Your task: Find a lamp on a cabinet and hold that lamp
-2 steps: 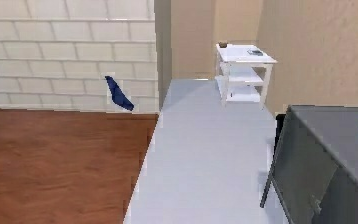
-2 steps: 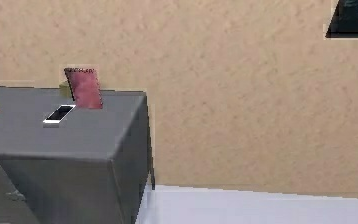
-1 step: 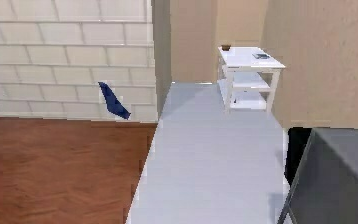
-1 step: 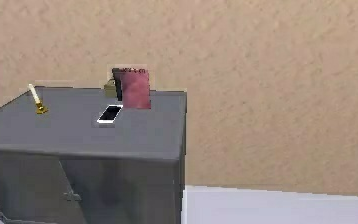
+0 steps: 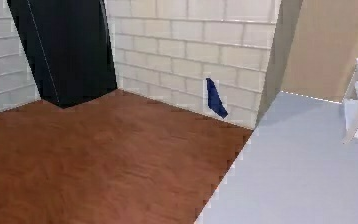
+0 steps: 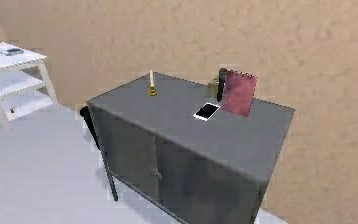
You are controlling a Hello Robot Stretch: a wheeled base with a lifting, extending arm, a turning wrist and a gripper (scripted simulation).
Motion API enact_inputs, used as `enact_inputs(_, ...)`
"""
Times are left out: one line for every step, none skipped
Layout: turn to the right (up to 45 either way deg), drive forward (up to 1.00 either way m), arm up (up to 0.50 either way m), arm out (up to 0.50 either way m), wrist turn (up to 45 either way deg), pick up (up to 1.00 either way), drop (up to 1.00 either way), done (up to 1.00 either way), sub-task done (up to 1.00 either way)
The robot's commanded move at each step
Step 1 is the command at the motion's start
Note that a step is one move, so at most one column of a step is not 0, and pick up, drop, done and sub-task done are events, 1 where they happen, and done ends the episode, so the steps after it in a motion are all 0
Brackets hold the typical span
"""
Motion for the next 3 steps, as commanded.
enact_inputs(-3.0,0.00,0.00,0.00,0.0,0.00,0.00,0.00,0.00)
enact_inputs(45.0,0.00,0.00,0.00,0.0,0.00,0.00,0.00,0.00)
enact_inputs(12.0,0.00,0.00,0.00,0.0,0.00,0.00,0.00,0.00)
